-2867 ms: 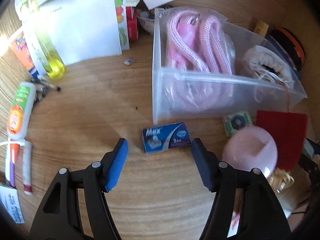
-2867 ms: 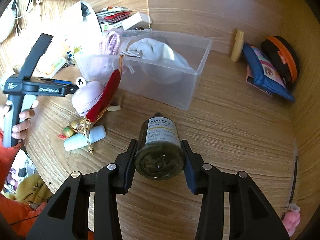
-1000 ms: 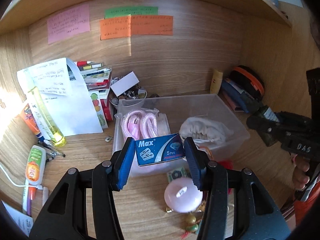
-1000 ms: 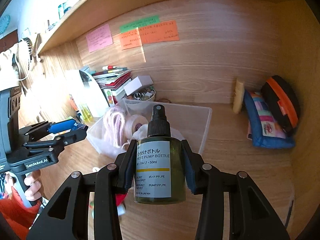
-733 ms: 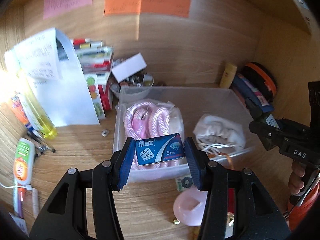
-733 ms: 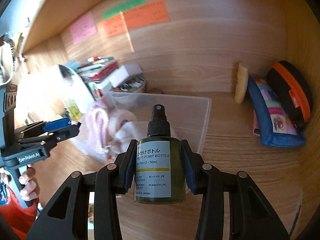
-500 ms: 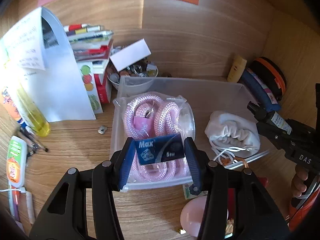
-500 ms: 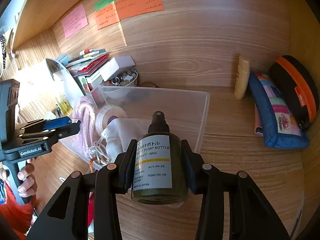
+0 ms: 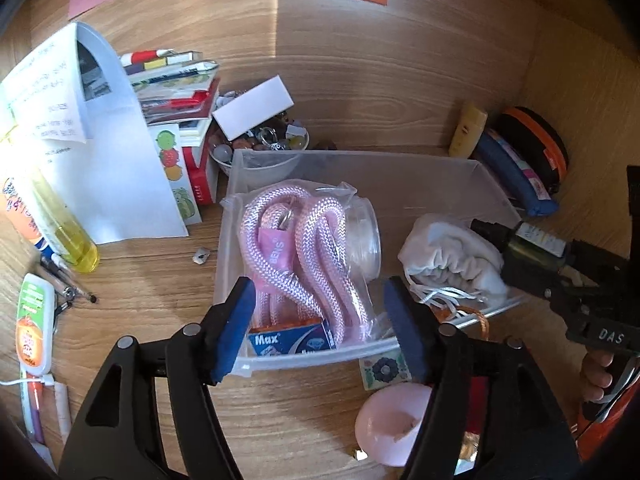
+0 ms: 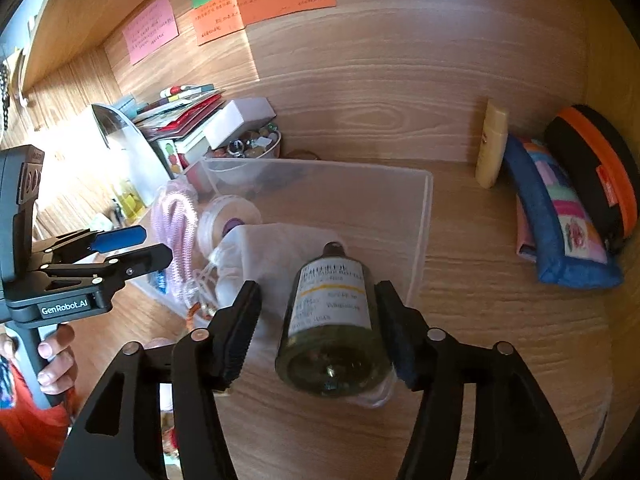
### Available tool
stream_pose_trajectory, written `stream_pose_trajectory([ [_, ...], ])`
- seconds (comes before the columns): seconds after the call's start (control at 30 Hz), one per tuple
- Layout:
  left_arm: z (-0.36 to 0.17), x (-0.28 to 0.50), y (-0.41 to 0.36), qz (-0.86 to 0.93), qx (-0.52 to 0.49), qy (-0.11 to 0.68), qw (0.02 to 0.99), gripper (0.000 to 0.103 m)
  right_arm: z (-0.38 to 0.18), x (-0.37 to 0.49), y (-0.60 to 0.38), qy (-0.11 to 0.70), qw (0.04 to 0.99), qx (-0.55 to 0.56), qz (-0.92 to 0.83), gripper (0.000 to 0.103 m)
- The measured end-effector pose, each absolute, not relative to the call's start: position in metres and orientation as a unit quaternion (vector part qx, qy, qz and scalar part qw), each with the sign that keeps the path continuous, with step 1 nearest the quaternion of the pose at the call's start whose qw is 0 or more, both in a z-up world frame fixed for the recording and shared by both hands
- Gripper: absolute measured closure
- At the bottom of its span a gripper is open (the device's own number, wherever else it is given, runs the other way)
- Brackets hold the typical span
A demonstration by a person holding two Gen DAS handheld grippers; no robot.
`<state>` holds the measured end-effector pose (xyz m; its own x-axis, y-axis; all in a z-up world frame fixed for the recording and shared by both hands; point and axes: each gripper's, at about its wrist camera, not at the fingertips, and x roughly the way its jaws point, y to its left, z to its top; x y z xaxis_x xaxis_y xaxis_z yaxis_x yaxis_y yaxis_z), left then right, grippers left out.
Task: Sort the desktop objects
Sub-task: 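Carry the staple box and pump bottle into the clear box and open both tools, then grasp the pink ball with the left tool while the right tool grasps the red pouch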
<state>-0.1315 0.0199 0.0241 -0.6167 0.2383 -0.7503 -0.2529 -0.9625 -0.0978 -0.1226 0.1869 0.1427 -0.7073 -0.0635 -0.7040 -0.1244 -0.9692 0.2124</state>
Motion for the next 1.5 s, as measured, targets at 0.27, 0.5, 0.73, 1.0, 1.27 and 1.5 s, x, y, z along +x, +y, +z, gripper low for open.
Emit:
stream_pose_trajectory([
  [0.27,0.048,-0.089,0.019,0.904,-0.399,0.004,0.155,0.036,0.156,-0.093,0.161,0.163,-0.038,-0.384,0.908,0.04],
  [0.5,0.077,-0.029,0.03,0.917,-0.364,0.033,0.158,0.033,0.175,-0.056,0.106,0.127,-0.051,-0.362,0.922,0.04],
  [0.73,0.132,-0.003,0.014,0.938,-0.314,0.012,0.146,0.026,0.218,-0.044,0.089,0.149,-0.093,-0.335,0.926,0.039],
  [1.0,0.123,-0.018,0.003,0.94,-0.317,0.02,0.125,0.013,0.248,-0.05,0.083,0.109,-0.08,-0.313,0.94,0.022],
  [1.27,0.045,-0.048,0.01,0.909,-0.398,0.038,0.122,0.013,0.188,-0.054,0.1,0.075,-0.013,-0.355,0.932,0.022],
  [1.5,0.003,-0.036,0.016,0.889,-0.432,0.042,0.143,0.013,0.139,-0.056,0.116,0.069,0.005,-0.394,0.917,0.034],
])
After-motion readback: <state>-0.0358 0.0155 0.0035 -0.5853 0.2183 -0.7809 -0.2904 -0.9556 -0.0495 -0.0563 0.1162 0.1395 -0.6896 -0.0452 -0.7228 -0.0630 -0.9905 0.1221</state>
